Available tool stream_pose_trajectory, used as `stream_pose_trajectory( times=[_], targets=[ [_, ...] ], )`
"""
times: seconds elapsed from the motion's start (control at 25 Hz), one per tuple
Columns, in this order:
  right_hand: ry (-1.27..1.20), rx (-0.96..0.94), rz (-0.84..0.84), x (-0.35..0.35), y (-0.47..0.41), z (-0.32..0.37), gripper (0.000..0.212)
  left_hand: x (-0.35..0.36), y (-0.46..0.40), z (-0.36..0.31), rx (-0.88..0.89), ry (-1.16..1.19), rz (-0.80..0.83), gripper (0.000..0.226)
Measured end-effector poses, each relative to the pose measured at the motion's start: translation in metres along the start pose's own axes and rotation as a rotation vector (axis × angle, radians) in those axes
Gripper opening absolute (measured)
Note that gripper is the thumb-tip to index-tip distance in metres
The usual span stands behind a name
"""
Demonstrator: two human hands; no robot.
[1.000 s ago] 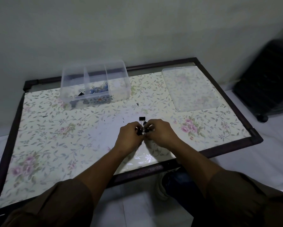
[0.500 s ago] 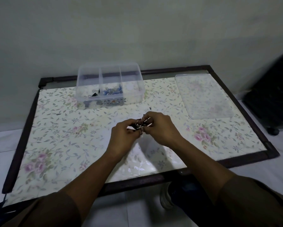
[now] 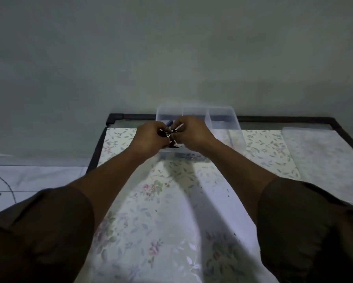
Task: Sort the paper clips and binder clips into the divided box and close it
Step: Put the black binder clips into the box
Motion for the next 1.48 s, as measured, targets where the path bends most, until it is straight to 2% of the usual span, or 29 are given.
stream_pose_trajectory(
  times=[0.16,0.32,0.44,0.56,0.68,0.8,0.92,1.04,1.24,1.48],
  targets=[
    [0.097,0.024,0.010,0.010,0.006,-0.014,0.034,0.003,-0.008,0.002,-0.057,-0.170,0.072,0.046],
    [0.092,-0.045,-0.157,-0.016,0.057,-0.032,0.029,0.009,0.023,-0.012,-0.023,-0.136,0.031,0.057],
    [0.110,0.069,-0.223,-0.049,0.109,-0.079,0.023,0.031,0.062,-0.020,0.063,-0.132,0.028,0.051],
    [0.134,0.281,-0.256,-0.076,0.156,-0.142,0.023,0.080,0.100,-0.022,0.125,-0.172,0.171,0.049],
    [0.129,0.425,-0.182,-0.085,0.186,-0.179,0.035,0.135,0.119,-0.023,0.122,-0.218,0.340,0.053],
    [0.296,0.360,-0.025,-0.076,0.196,-0.185,0.044,0.183,0.123,-0.029,0.139,-0.436,0.417,0.064],
    [0.467,0.272,0.010,-0.065,0.191,-0.183,0.034,0.204,0.125,-0.026,0.171,-0.703,0.371,0.071],
    [0.492,0.255,0.015,-0.062,0.186,-0.186,0.013,0.208,0.130,-0.015,0.213,-0.742,0.328,0.071],
    [0.390,0.275,0.077,-0.064,0.183,-0.173,0.006,0.197,0.141,0.002,0.209,-0.763,0.349,0.072],
    [-0.057,0.171,-0.099,-0.043,0.131,-0.092,0.011,0.117,0.148,0.058,0.013,-0.812,0.241,0.077]
  ],
)
Point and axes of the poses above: each hand's wrist, its own y-axis away from the middle knuckle, its own x-axis out of the palm, z = x × y, the point moved 3 cm from there along -y, towards the middle knuckle, and after that the axes turned 7 degrees about z, right-handed, at the moved point
